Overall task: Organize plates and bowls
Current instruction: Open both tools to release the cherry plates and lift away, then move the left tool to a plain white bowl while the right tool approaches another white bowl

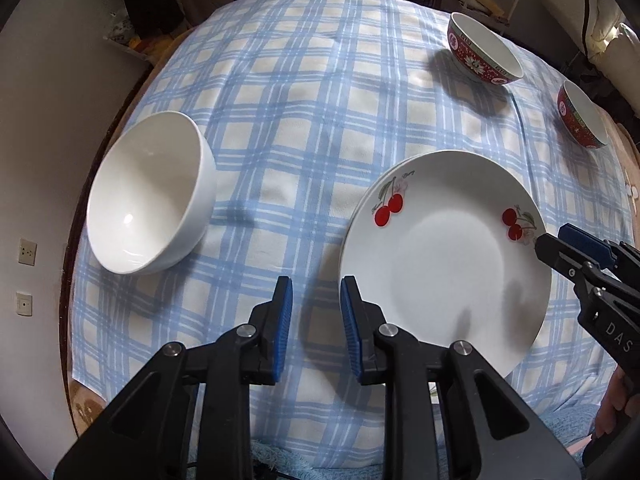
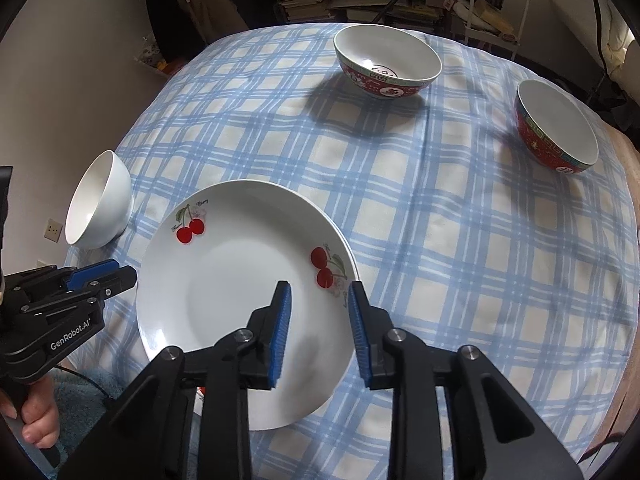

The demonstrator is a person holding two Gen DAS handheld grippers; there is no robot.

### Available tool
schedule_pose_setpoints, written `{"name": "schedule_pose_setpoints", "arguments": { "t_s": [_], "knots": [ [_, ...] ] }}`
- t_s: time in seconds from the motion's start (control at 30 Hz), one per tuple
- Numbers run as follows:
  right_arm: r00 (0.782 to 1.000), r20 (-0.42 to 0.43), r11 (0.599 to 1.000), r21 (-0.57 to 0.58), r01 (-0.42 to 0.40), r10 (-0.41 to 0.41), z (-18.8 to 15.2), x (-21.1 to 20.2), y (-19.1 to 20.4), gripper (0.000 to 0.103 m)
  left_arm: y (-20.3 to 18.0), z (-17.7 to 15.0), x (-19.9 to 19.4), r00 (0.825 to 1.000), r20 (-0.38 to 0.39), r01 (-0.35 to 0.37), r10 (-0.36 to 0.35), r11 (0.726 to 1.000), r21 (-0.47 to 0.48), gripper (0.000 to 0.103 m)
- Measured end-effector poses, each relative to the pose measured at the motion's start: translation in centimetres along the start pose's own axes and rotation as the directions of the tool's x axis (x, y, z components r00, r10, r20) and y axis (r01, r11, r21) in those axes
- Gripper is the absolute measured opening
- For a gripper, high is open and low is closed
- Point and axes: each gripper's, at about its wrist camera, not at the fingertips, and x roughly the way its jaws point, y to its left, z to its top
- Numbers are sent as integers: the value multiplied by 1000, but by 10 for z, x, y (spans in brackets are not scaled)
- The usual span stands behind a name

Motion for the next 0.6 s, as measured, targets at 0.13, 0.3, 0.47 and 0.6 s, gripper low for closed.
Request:
{"name": "schedule_pose_setpoints", "arguments": {
  "t_s": [0.13,0.3,0.47,0.6],
  "knots": [
    [999,42,999,-31,-10,12,7,-9,14,68,8,1,-25,995,76,-59,59,998,0,54],
    [996,82,997,-65,-33,38,21,-21,32,92,27,-1,-48,989,128,-75,79,997,-31,73],
    [992,103,994,-88,-67,76,34,-25,51,96,56,-1,-57,979,149,-129,140,988,-82,86],
    [990,100,990,-107,-93,104,45,-20,67,97,90,3,-59,974,138,-160,181,975,-153,90]
  ]
}}
